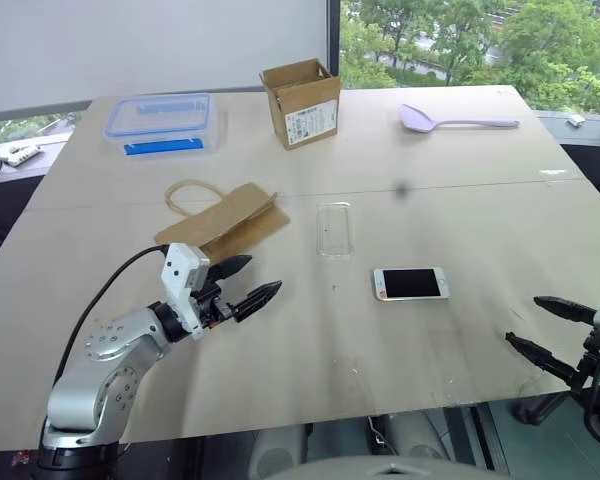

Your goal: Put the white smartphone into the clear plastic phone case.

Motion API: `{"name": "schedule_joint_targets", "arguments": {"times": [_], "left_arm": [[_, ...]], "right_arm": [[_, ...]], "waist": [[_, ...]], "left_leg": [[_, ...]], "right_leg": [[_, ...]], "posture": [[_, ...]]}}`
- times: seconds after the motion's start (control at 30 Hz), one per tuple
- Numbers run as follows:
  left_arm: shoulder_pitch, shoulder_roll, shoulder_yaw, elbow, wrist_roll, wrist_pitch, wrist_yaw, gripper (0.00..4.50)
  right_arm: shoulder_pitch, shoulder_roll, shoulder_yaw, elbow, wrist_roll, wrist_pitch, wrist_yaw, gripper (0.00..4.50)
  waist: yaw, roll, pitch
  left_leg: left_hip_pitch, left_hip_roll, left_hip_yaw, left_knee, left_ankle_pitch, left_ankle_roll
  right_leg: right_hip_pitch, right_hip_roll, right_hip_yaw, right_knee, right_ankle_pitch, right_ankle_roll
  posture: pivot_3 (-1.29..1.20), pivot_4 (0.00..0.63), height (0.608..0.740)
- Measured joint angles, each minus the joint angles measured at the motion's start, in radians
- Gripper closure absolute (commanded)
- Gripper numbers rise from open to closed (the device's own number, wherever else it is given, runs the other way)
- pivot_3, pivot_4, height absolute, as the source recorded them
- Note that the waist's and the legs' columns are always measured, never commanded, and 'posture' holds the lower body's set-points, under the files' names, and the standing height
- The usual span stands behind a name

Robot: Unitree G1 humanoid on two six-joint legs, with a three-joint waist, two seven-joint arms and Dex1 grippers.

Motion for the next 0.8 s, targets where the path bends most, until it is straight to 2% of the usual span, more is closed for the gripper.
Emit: {"name": "schedule_joint_targets", "arguments": {"times": [0.07, 0.23, 0.43, 0.8], "left_arm": [[-0.002, 0.001, 0.0, 0.0, 0.0, 0.001, -0.003, 0.06], [-0.073, 0.022, -0.049, 0.001, 0.009, -0.001, -0.052, 0.06], [-0.125, 0.032, -0.102, 0.011, 0.07, -0.047, -0.08, 0.06], [-0.141, 0.032, -0.191, 0.095, 0.193, -0.182, -0.14, 0.06]], "right_arm": [[0.003, 0.001, 0.0, -0.002, 0.0, -0.001, -0.001, 0.0], [0.012, 0.04, 0.006, -0.15, 0.059, -0.01, -0.007, 0.0], [0.036, 0.039, 0.029, -0.245, 0.103, 0.004, -0.006, 0.0], [0.002, 0.043, 0.171, -0.29, 0.076, 0.041, -0.089, 0.0]], "waist": [[0.0, 0.0, 0.0], [0.001, 0.002, 0.001], [0.001, 0.002, 0.002], [0.001, 0.002, 0.002]], "left_leg": [[0.0, 0.0, 0.0, 0.0, 0.0, 0.0], [0.0, 0.0, 0.0, 0.0, 0.0, 0.0], [-0.001, 0.0, 0.001, -0.002, 0.0, 0.0], [-0.001, 0.0, 0.0, -0.002, 0.0, 0.0]], "right_leg": [[0.0, 0.0, 0.0, 0.0, 0.0, 0.0], [0.0, 0.0, 0.0, 0.0, 0.0, 0.0], [0.0, 0.0, -0.001, -0.003, 0.0, 0.0], [0.0, 0.0, -0.001, -0.003, 0.0, 0.0]], "posture": [[0.0, 0.15, 0.74], [0.0, 0.15, 0.74], [0.0, 0.15, 0.74], [0.0, 0.15, 0.74]]}}
